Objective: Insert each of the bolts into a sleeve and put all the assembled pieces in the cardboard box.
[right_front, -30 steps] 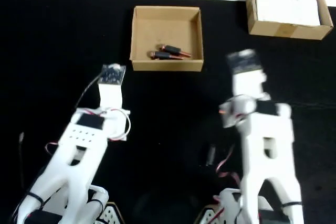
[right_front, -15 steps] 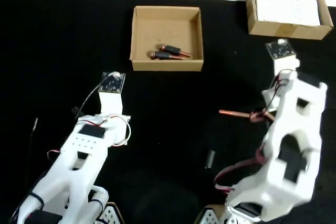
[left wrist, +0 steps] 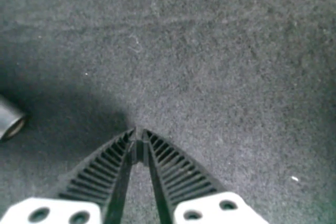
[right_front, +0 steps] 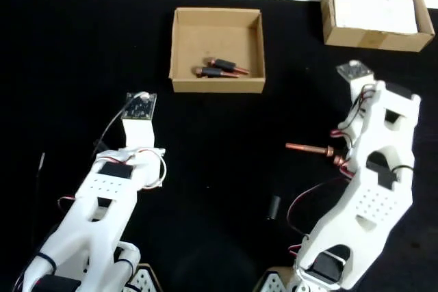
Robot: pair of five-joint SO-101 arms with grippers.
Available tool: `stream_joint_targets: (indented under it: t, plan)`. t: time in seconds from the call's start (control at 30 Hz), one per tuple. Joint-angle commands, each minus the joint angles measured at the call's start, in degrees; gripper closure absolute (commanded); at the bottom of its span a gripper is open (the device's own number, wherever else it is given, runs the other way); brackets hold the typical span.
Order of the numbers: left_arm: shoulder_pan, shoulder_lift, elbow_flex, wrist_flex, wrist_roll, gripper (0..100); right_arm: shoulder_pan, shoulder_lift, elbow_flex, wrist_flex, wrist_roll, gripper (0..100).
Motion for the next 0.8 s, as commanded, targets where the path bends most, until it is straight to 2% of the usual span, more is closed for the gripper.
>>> stream_joint_targets:
  t: [0.0,0.1,0.37,0.6,0.77]
  plan:
    - [-0.3,-1.1,-0.7,-0.9,-0.1,99,-1.1,2.6,-4.1,1.3,0.4,89.3]
    - [-0.3,0.6,-0.9,-1.7,-0.1,99,-0.6,1.5,-7.4,6.2,0.4,89.3]
    - [-0.4,6.8,-4.4,-3.0,0.0,99,-0.6,-6.4,-13.7,30.5,0.8,89.3]
    - [-0.5,6.8,-4.4,-3.0,0.0,99,1.1,-13.9,-7.4,30.7,10.4,89.2]
    - [-0.5,6.8,-4.4,-3.0,-0.1,99,2.1,-15.0,-0.9,30.6,25.1,79.3]
